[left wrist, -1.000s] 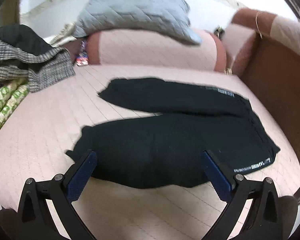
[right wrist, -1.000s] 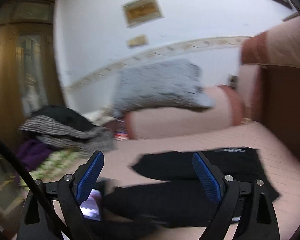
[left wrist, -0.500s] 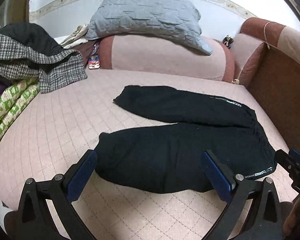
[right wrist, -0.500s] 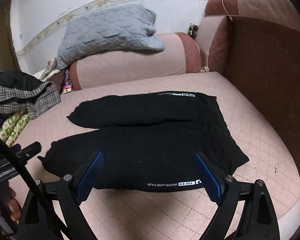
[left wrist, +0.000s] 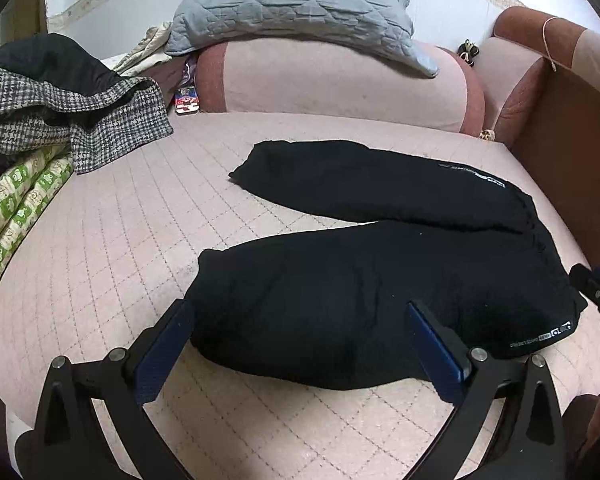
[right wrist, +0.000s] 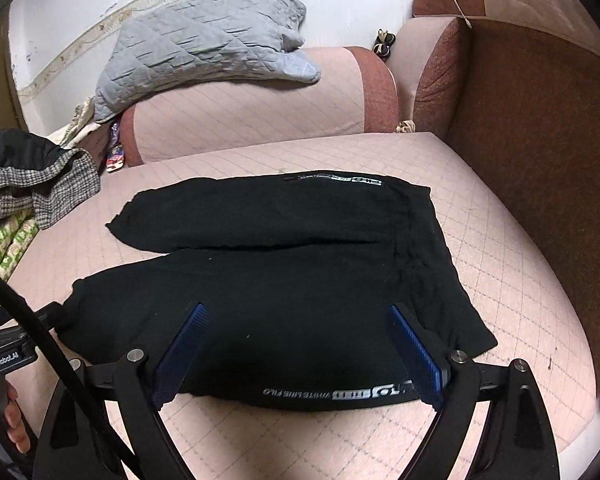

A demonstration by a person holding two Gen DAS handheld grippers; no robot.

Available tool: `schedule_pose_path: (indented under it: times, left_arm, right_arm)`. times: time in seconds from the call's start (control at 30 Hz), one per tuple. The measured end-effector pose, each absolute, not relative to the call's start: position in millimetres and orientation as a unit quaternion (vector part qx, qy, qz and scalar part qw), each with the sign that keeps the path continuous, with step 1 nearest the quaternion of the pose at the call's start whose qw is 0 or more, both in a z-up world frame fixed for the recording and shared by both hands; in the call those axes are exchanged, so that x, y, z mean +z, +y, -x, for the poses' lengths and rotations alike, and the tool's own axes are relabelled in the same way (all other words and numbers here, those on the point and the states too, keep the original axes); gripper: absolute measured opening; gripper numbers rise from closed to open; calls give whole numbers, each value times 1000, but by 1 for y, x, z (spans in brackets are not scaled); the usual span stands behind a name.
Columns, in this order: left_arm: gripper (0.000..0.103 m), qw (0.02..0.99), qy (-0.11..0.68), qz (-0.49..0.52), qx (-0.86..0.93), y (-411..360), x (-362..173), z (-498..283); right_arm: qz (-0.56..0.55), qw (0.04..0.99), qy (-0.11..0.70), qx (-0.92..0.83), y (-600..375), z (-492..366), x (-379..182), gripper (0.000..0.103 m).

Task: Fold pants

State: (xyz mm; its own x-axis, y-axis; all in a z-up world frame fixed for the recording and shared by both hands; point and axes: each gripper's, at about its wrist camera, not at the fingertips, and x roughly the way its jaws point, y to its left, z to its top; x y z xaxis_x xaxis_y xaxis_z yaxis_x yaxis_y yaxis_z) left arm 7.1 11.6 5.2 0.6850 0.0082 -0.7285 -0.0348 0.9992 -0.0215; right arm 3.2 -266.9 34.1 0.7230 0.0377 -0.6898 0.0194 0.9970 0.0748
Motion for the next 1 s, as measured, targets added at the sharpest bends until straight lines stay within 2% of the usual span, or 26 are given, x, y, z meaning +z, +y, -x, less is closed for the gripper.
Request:
schedule_pose_path:
  times: [0.4, 0.67, 0.87, 1.0]
  left_arm:
    - [103, 898, 435, 36, -56, 37, 5, -59]
    - [103, 890, 447, 67, -68, 103, 14, -180]
    - [103, 859, 489, 101, -113, 113, -18, -273]
    - [103, 857, 491, 105, -116, 109, -39, -312]
  right_arm:
    - [-69, 910, 409, 13, -299, -64, 22, 94]
    - [-83, 894, 440, 2, -362, -158, 15, 94]
    - [-110, 878, 464, -28, -412, -230, 1, 94]
    - [-102, 871, 480, -37, -424, -270, -12, 94]
